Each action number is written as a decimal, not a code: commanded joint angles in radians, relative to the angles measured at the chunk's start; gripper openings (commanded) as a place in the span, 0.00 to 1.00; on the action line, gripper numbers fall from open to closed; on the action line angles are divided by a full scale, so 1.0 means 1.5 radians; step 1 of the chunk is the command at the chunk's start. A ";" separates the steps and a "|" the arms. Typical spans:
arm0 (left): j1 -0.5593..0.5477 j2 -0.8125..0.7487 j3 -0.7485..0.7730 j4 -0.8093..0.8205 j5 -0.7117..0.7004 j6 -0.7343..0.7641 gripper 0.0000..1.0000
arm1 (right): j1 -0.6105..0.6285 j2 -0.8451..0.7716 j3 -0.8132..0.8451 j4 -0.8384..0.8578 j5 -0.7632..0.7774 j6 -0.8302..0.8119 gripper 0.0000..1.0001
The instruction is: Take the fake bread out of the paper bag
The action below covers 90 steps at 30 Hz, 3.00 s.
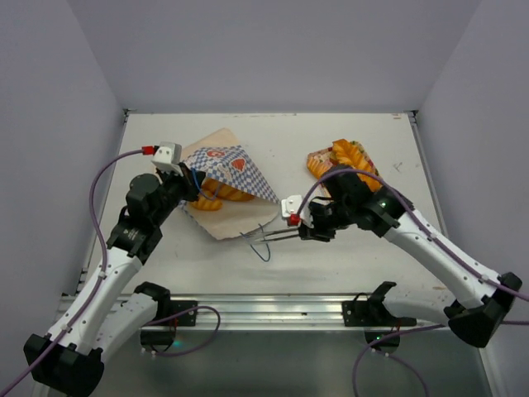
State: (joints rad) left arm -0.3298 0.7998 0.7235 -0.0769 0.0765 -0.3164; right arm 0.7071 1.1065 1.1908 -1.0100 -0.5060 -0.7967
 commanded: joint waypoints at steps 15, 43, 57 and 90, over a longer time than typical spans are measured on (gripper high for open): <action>-0.001 -0.071 -0.022 -0.179 -0.005 0.030 0.21 | 0.187 0.265 0.045 0.392 0.368 0.345 0.34; -0.001 -0.200 -0.052 -0.193 0.024 0.007 0.75 | 0.190 0.394 0.039 0.507 0.323 0.522 0.47; -0.001 -0.208 -0.053 -0.206 -0.005 -0.011 0.79 | 0.189 0.442 0.074 0.513 0.356 0.515 0.48; -0.001 -0.129 -0.013 -0.190 0.064 0.080 0.73 | 0.092 0.419 0.067 0.532 0.255 0.549 0.47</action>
State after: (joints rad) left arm -0.3298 0.6319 0.6399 -0.3756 0.1066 -0.2478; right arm 0.8482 1.7817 1.2751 -0.2680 -0.0704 0.0021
